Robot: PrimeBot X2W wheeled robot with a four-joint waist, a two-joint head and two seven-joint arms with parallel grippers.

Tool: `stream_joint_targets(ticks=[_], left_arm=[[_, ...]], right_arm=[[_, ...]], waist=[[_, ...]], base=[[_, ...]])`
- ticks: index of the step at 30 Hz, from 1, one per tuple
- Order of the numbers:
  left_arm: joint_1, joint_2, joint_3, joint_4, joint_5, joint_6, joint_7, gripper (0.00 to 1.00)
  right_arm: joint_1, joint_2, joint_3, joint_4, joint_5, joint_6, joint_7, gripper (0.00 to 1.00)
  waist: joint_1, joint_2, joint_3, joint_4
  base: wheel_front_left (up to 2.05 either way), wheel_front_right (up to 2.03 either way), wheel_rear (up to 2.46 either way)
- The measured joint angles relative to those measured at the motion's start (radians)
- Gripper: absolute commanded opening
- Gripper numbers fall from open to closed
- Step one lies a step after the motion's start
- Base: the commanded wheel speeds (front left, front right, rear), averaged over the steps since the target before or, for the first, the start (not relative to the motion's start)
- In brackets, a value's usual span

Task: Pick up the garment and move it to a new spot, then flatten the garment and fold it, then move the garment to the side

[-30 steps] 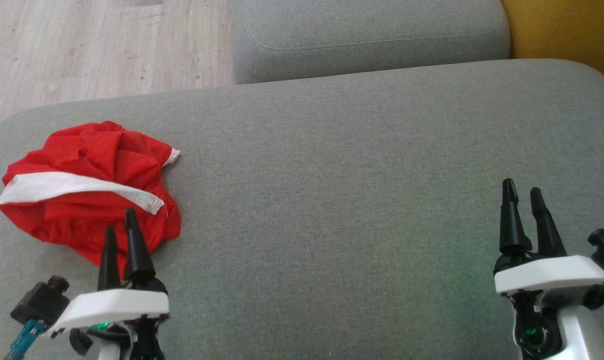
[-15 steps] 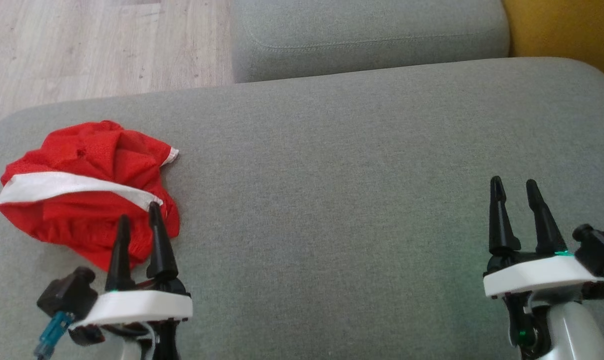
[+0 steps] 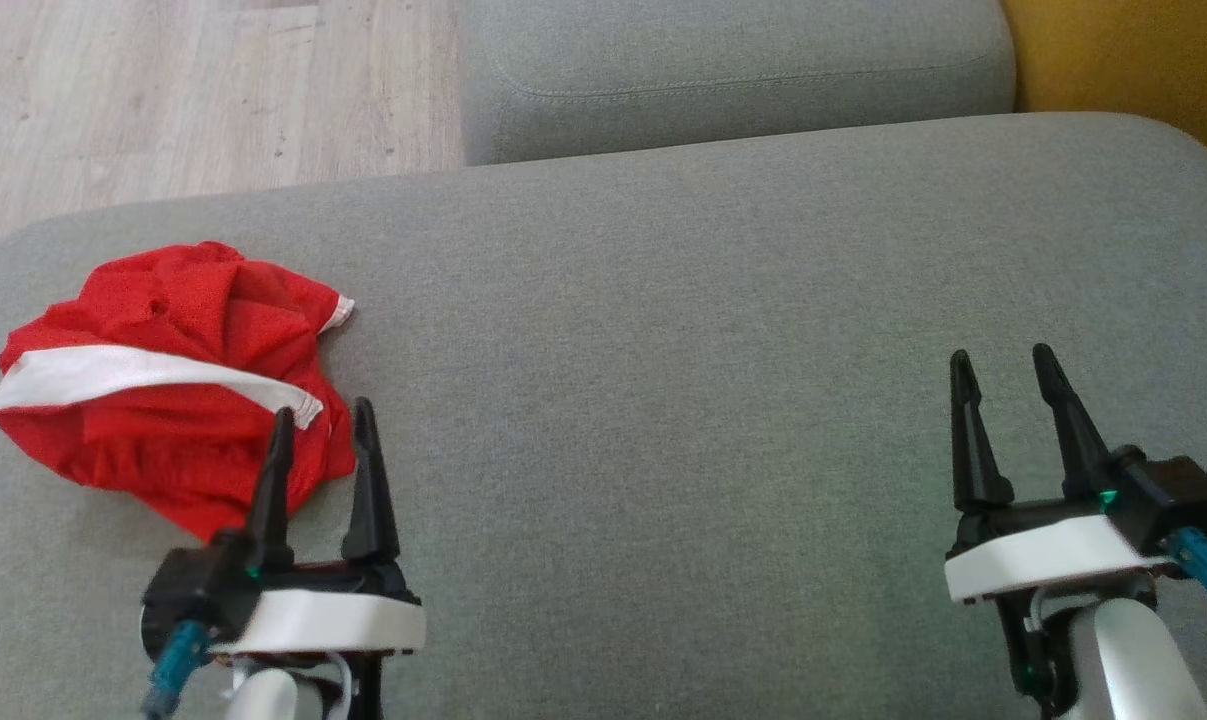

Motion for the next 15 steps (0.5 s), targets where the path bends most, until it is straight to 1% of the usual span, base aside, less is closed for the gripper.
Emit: stream_joint_targets(ticks=[4, 7, 15], left_arm=[[0.0, 0.015, -0.032, 0.004, 0.07, 0.017, -0.014, 1.0], [0.0, 0.041, -0.069, 0.016, 0.15, 0.046, -0.022, 1.0], [-0.016, 0.086, -0.158, 0.018, 0.272, 0.122, -0.048, 1.0]], right_arm=[[0.0, 0.0, 0.006, -0.003, -0.073, 0.0, -0.016, 1.0], [0.0, 0.0, 0.004, -0.002, -0.146, 0.0, -0.022, 1.0], [-0.001, -0.001, 0.022, -0.024, -0.253, 0.0, -0.049, 1.0]], waist=[[0.0, 0.0, -0.001, -0.004], [0.0, 0.0, 0.001, -0.005], [0.0, 0.0, 0.004, -0.007]], base=[[0.0, 0.0, 0.0], [0.0, 0.0, 0.0], [0.0, 0.0, 0.0]])
